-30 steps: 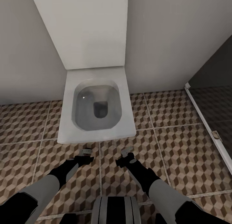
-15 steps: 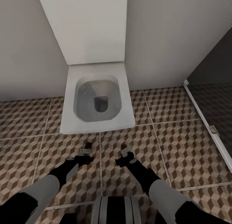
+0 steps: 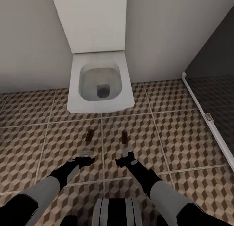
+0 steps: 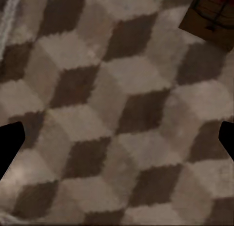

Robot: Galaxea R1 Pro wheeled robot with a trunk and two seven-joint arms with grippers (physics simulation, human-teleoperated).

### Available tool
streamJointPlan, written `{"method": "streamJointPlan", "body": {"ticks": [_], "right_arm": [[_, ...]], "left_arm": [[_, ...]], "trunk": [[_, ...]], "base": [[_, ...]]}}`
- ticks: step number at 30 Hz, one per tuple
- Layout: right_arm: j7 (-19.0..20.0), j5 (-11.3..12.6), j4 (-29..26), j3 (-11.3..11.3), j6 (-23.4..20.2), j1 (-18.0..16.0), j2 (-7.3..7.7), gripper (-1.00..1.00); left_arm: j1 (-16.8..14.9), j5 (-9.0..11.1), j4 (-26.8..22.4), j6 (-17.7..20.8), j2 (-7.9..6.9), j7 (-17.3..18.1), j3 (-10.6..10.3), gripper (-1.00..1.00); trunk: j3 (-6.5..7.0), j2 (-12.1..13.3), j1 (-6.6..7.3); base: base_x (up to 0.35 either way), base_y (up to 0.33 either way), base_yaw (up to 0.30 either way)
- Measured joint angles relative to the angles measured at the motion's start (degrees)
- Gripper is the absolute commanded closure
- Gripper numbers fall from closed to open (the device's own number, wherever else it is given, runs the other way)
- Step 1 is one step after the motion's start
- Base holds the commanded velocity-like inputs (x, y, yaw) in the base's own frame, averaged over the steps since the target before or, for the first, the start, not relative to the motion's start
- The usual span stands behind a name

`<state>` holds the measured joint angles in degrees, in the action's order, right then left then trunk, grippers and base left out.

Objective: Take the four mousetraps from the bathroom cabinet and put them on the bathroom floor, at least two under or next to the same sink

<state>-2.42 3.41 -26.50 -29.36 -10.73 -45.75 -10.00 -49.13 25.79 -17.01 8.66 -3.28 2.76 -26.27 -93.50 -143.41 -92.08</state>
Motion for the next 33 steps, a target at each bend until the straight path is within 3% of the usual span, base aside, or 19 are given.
{"method": "streamJointPlan", "body": {"ticks": [5, 21, 33], "right_arm": [[0.08, 0.01, -0.06, -0.04, 2.18, 0.0, 0.0, -1.0], [0.11, 0.02, -0.09, -0.06, 2.81, 0.0, 0.0, -1.0], [0.11, 0.0, -0.1, -0.01, 2.82, 0.0, 0.0, -1.0]], "left_arm": [[0.0, 0.0, -0.01, 0.0, 0.0, 0.0, 0.0, -1.0], [0.0, 0.0, -0.01, 0.0, 0.0, 0.0, 0.0, -1.0], [0.0, 0.0, -0.01, 0.0, -0.05, -0.09, 0.05, -1.0]], "trunk": [[0.0, 0.0, 0.0], [0.0, 0.0, 0.0], [0.0, 0.0, 0.04]], "base": [[-0.341, 0.0, 0.0], [-0.341, 0.0, 0.0], [-0.052, 0.0, 0.0]]}}
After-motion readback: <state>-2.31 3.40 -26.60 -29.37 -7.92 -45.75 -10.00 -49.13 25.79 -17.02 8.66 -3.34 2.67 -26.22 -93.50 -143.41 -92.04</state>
